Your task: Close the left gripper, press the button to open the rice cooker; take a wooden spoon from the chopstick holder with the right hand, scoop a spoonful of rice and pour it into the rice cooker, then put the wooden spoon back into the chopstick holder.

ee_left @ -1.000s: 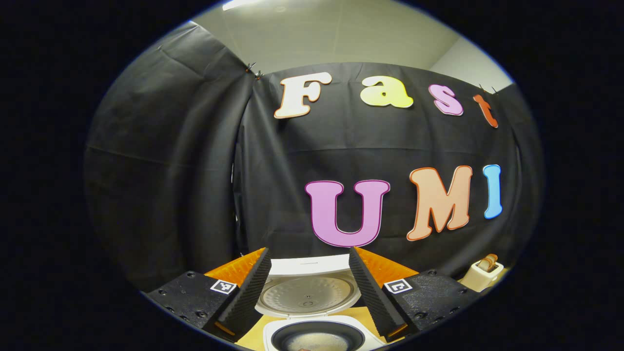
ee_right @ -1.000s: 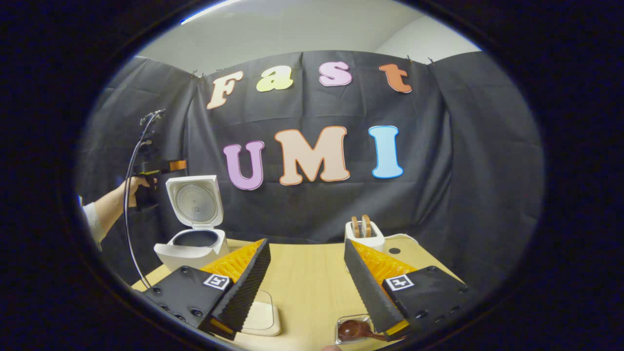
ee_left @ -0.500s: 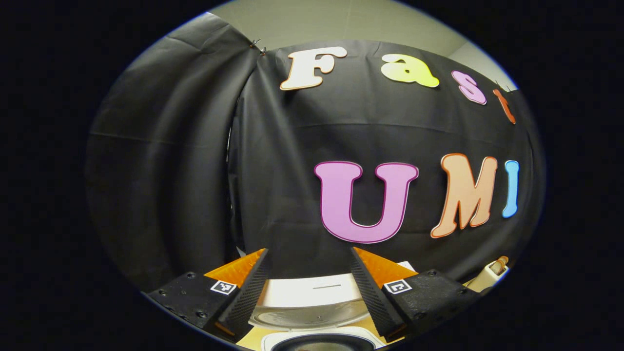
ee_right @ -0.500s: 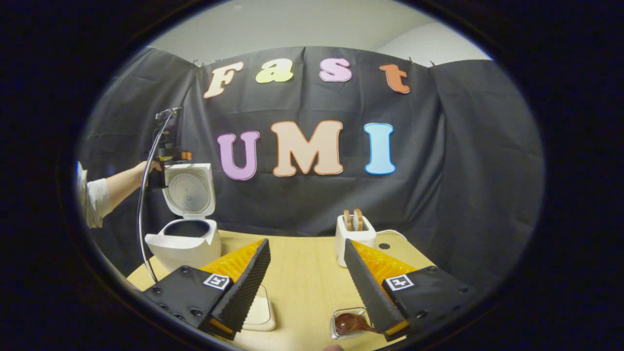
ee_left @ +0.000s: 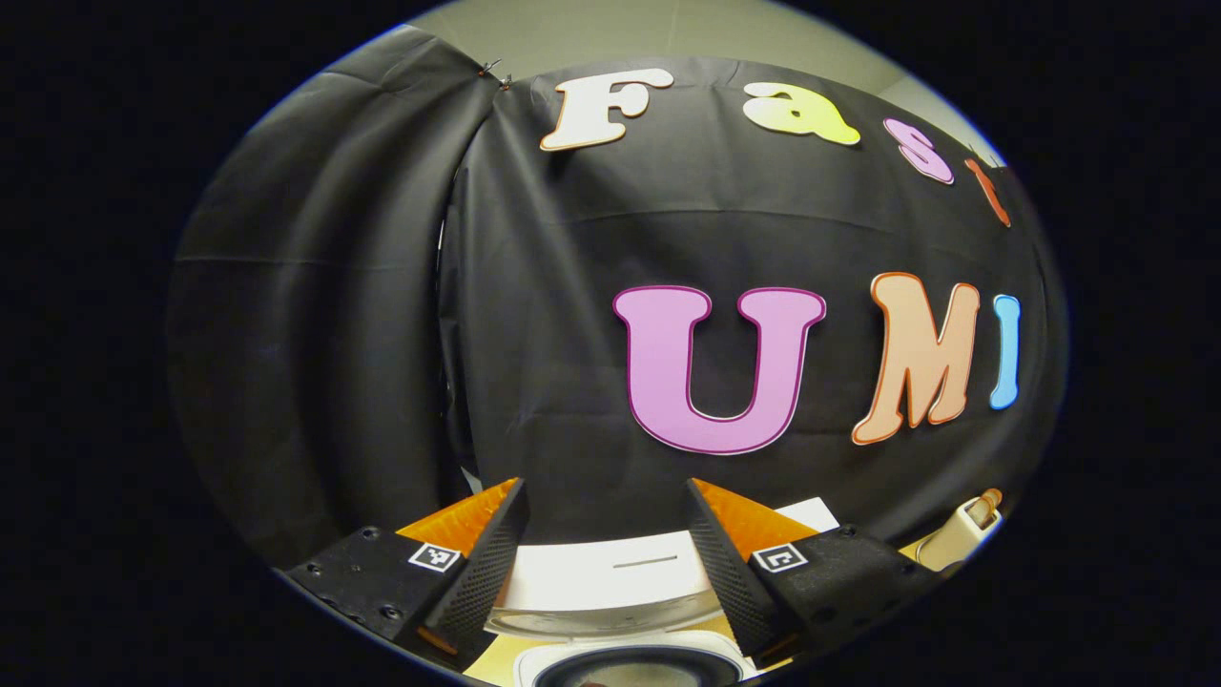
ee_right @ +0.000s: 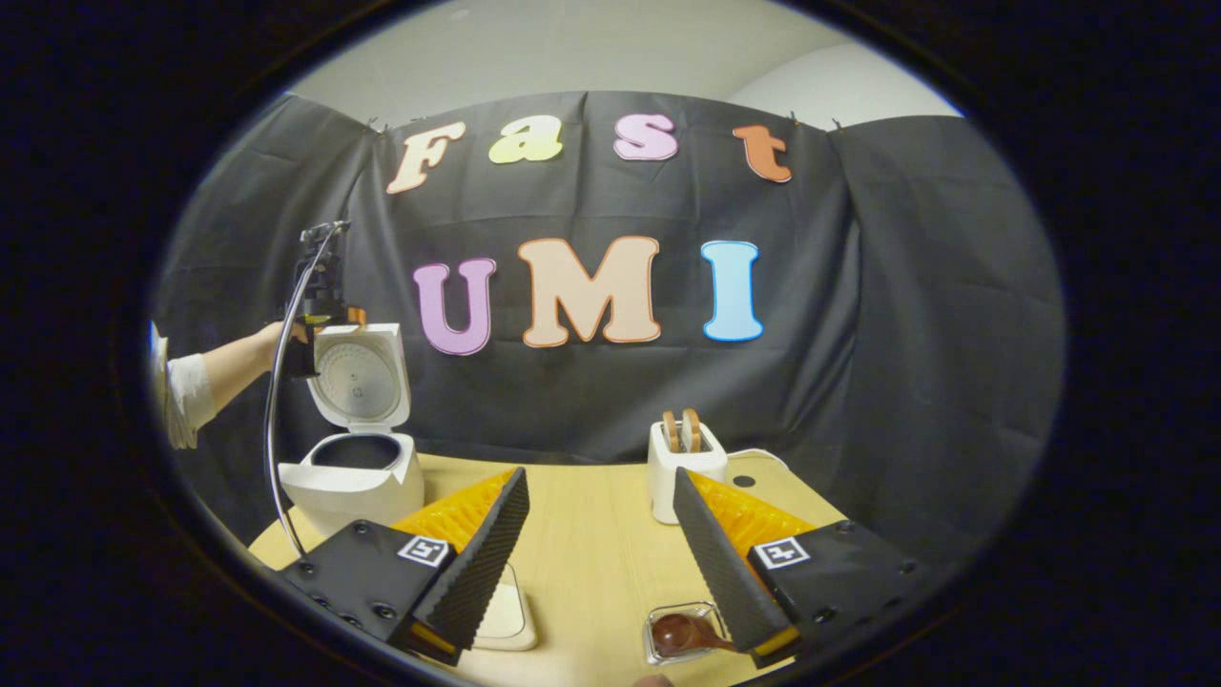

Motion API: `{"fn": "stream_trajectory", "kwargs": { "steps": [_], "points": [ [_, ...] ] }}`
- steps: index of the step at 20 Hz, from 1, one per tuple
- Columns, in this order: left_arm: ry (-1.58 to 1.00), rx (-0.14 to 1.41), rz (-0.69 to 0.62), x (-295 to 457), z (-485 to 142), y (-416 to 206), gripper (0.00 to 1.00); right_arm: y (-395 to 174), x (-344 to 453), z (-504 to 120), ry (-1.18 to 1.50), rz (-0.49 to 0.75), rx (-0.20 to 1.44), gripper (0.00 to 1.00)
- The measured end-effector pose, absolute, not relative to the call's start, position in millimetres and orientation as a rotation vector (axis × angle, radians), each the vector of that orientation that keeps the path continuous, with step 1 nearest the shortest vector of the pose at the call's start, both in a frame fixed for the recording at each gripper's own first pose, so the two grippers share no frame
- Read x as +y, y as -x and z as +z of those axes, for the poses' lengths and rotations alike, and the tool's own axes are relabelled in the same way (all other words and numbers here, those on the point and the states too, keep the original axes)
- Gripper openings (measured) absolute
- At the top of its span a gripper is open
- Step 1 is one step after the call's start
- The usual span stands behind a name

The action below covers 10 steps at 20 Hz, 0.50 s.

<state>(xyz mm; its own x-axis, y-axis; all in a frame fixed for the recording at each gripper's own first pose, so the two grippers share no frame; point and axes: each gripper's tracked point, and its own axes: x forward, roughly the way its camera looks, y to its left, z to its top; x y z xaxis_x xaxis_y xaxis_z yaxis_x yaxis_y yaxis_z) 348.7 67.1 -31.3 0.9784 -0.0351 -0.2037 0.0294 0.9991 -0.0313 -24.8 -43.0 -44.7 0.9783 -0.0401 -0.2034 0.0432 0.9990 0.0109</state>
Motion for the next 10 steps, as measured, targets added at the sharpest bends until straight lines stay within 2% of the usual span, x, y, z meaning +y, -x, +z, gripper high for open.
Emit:
{"fn": "stream_trajectory", "kwargs": {
  "steps": [4,5,8,9,10],
  "points": [
    [0.026,0.218,-0.043,63.0,-32.8,-325.3,0.93,21.4,-44.1,-44.8,-0.019,-0.024,0.200,0.94],
    [0.027,0.223,-0.046,61.3,-34.0,-318.6,0.98,20.1,-45.0,-44.2,-0.020,-0.019,0.197,0.94],
    [0.033,0.235,-0.059,56.3,-37.9,-295.5,0.95,18.7,-47.4,-42.5,-0.031,-0.005,0.186,0.94],
    [0.036,0.242,-0.063,54.9,-40.8,-286.8,0.95,18.4,-48.9,-42.0,-0.033,-0.001,0.184,0.99],
    [0.037,0.248,-0.068,53.2,-42.5,-278.9,0.95,18.6,-49.5,-40.3,-0.035,0.004,0.181,0.99]
  ]
}}
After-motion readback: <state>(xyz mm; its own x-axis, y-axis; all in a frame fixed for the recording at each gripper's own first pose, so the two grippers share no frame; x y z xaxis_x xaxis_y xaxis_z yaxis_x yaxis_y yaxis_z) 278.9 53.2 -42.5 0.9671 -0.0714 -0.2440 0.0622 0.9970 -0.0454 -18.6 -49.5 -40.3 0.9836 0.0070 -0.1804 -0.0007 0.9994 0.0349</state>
